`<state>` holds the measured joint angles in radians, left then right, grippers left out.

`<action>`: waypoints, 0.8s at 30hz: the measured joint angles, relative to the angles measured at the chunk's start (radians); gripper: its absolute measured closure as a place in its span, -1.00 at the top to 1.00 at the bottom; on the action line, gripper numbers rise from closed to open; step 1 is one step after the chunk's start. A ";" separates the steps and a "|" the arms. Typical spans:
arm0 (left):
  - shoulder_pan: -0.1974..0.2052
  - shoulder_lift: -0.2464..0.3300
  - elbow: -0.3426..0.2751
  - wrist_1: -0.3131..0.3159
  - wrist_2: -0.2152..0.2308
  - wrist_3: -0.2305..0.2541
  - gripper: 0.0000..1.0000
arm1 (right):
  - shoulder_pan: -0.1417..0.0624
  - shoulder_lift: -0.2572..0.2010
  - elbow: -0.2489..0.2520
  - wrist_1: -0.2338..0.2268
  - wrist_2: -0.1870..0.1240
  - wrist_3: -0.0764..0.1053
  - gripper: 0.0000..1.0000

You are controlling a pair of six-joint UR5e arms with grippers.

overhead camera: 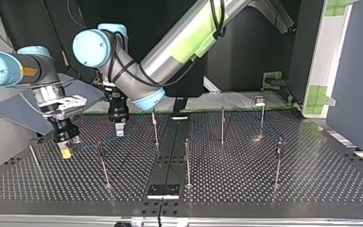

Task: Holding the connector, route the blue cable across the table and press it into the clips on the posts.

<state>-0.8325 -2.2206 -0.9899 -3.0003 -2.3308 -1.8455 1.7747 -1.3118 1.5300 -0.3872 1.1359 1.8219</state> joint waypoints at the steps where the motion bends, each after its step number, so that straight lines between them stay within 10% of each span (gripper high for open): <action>1: -0.006 0.011 -0.011 0.010 0.003 -0.001 1.00 | 0.000 0.000 0.000 0.000 0.000 0.000 -1.00; 24: -0.011 0.203 -0.203 0.203 -0.059 -0.093 1.00 | 0.000 0.000 0.000 0.000 0.000 0.000 -1.00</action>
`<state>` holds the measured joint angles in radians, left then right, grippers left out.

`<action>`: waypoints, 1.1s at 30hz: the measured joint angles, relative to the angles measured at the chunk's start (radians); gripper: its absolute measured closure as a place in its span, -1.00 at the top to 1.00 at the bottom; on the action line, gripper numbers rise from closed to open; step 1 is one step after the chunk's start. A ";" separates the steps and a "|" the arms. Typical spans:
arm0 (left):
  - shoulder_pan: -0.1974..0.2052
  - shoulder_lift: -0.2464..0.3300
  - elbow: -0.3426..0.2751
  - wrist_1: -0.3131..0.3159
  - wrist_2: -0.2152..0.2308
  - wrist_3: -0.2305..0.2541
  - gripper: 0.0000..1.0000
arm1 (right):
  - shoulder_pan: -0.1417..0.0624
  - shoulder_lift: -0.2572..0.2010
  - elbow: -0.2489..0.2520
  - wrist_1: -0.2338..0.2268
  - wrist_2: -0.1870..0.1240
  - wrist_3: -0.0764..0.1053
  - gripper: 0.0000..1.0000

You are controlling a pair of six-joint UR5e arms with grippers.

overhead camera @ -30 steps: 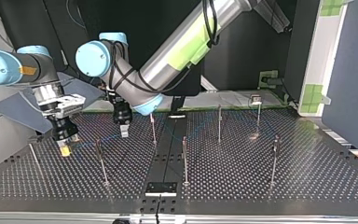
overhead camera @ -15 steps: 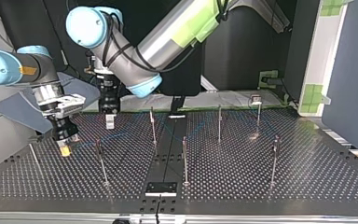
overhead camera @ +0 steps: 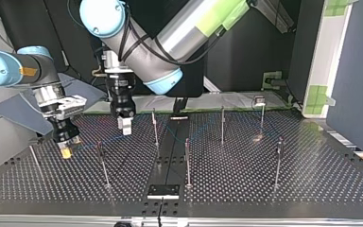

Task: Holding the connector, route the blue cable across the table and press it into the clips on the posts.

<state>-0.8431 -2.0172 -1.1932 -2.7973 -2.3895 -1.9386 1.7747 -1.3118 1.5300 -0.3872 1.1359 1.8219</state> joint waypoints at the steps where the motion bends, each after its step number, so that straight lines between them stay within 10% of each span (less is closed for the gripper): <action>1: 0.001 0.011 -0.011 0.012 0.003 -0.011 1.00 | 0.000 0.000 0.000 0.000 0.000 0.000 -1.00; 14: 0.007 0.120 -0.120 0.120 0.056 -0.087 1.00 | 0.000 0.000 0.000 0.000 0.000 0.000 -1.00; 33: -0.001 0.281 -0.281 0.281 -0.095 -0.017 1.00 | 0.000 0.000 0.000 0.000 0.000 0.000 -1.00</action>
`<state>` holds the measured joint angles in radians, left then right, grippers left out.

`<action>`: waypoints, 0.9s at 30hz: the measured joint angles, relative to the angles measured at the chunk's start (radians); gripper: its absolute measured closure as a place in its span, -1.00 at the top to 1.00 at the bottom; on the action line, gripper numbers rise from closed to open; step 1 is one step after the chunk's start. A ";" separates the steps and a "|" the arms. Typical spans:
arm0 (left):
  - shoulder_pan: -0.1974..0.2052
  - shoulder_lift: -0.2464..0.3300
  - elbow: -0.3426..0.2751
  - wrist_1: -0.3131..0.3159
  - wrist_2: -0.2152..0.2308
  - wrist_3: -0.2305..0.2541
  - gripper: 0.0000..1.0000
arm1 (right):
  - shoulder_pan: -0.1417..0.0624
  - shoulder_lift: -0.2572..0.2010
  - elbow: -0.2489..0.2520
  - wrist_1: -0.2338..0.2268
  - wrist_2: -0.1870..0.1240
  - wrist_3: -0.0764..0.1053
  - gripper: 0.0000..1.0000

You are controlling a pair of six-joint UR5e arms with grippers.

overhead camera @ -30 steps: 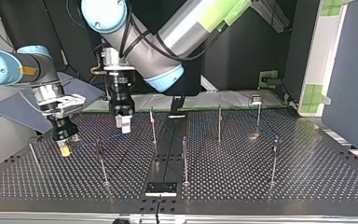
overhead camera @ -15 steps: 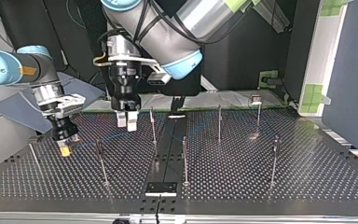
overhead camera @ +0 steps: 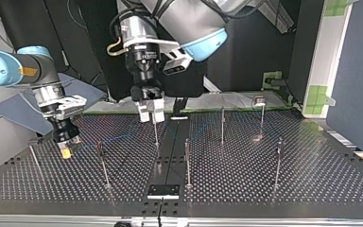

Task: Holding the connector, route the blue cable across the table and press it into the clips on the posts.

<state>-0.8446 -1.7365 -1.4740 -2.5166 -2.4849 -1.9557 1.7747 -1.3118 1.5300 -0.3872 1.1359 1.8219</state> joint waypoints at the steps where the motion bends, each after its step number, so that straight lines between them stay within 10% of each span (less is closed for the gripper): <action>1: 0.000 0.009 -0.010 0.010 -0.010 0.000 1.00 | 0.000 0.000 0.000 0.000 0.000 0.000 -1.00; 13: 0.002 0.027 -0.112 0.113 -0.108 0.001 1.00 | 0.000 0.000 0.000 0.000 0.000 0.000 -1.00; 27: 0.002 0.027 -0.224 0.224 -0.120 0.002 1.00 | 0.000 0.000 0.000 0.000 0.000 0.000 -1.00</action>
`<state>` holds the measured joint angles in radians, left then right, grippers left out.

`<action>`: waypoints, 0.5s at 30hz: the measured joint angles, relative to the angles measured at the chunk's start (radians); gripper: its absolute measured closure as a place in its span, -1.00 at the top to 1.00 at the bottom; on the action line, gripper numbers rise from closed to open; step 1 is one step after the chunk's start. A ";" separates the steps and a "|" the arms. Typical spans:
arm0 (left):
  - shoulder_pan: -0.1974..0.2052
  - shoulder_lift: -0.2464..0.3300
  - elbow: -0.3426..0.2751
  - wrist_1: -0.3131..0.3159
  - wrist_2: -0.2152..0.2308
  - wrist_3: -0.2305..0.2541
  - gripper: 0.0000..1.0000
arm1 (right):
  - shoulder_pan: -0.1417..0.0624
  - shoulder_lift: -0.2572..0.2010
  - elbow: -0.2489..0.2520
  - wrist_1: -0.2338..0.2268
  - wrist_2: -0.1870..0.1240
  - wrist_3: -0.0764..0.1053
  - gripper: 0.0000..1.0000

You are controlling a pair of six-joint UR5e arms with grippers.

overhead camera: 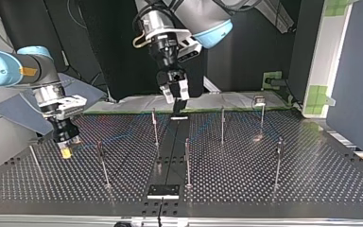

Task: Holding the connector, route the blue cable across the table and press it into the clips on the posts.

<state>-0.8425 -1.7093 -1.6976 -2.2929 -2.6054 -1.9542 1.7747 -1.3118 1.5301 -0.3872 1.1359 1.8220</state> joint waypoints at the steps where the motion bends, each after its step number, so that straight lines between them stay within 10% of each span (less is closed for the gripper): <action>1: 0.000 0.000 -0.010 0.010 0.000 0.000 1.00 | 0.000 0.000 0.000 0.000 0.000 0.000 -1.00; 15: 0.000 0.000 -0.131 0.132 0.000 0.000 1.00 | 0.000 0.000 0.000 0.000 0.000 0.000 -1.00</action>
<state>-0.8424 -1.7095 -1.8290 -2.1614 -2.6054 -1.9542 1.7747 -1.3118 1.5301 -0.3872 1.1359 1.8219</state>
